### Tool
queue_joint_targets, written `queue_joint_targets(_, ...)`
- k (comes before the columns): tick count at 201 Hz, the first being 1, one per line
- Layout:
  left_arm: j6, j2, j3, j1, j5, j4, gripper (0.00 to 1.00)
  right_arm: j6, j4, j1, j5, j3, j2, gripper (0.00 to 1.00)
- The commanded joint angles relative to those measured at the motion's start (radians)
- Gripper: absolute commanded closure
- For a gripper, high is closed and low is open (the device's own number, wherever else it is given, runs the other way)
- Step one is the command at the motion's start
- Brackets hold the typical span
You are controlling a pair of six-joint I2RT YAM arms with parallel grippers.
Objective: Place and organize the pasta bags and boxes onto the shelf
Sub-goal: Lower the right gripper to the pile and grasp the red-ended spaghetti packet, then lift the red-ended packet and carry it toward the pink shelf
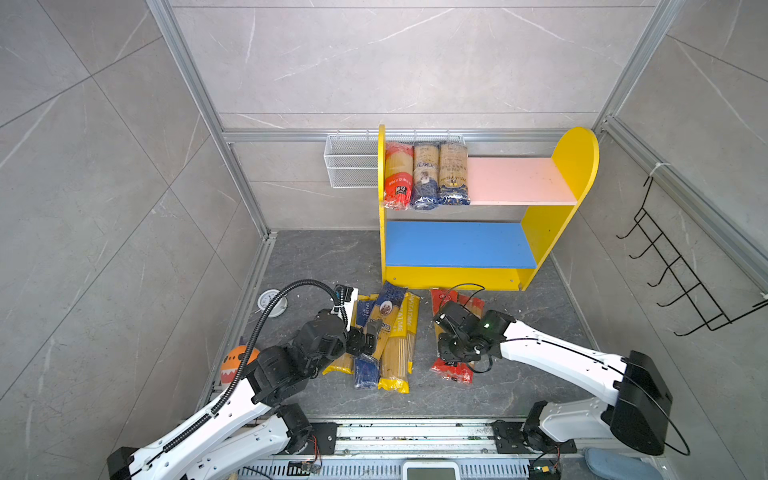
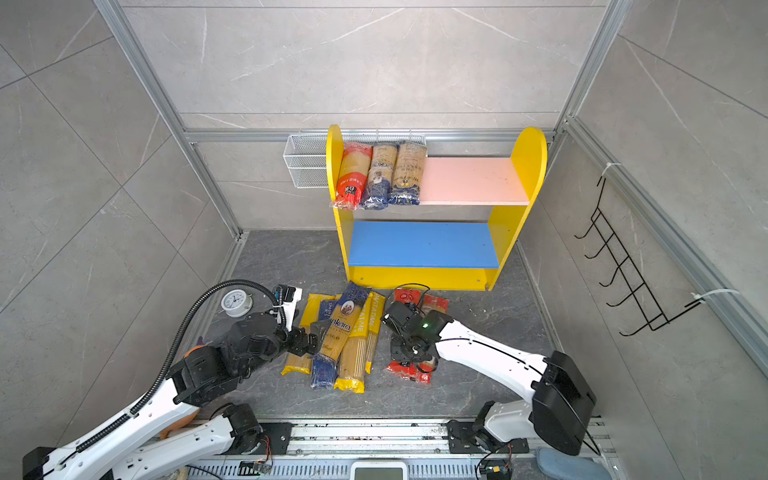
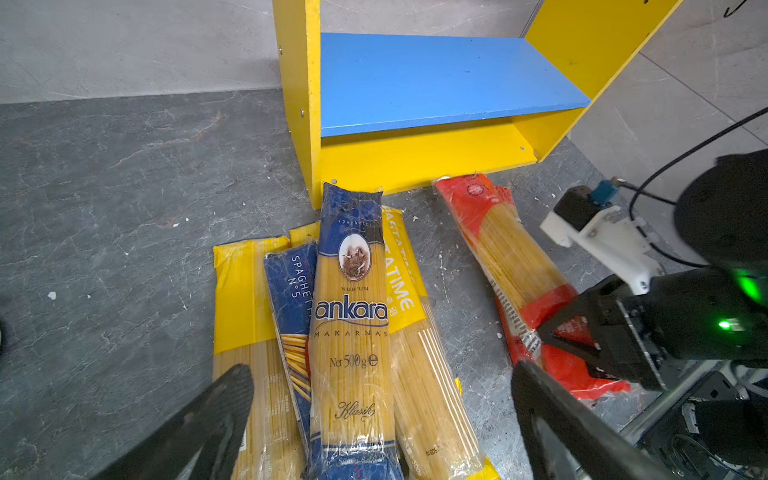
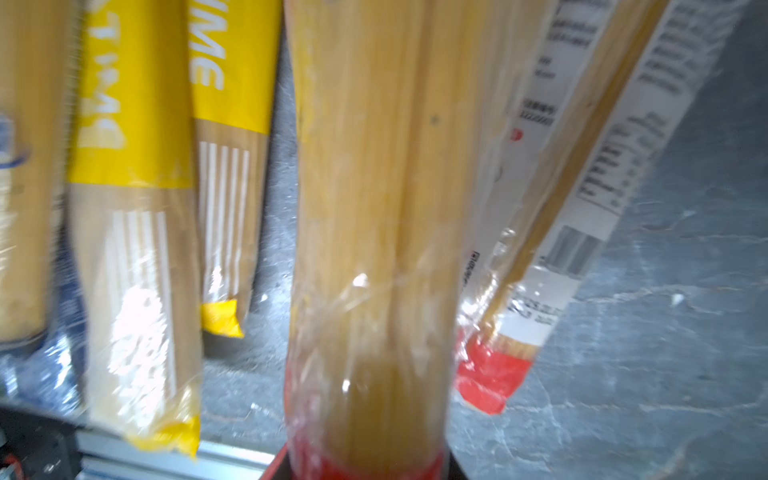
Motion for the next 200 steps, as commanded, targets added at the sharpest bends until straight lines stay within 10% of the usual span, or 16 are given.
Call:
queue_joint_targets(1, -0.018, -0.002, 0.007, -0.003, 0.001, 0.004, 0.0, -0.043, -0.025, 0.0, 0.057, 0.057, -0.098, 1.0)
queue_joint_targets(107, -0.028, 0.093, 0.07, -0.002, 0.031, 0.057, 0.0, -0.117, -0.328, -0.001, 0.185, 0.304, -0.434, 1.0)
queue_joint_targets(200, -0.02, 0.138, 0.136, -0.002, 0.031, 0.066, 0.0, -0.301, -0.38, 0.0, 0.285, 0.777, -0.287, 1.0)
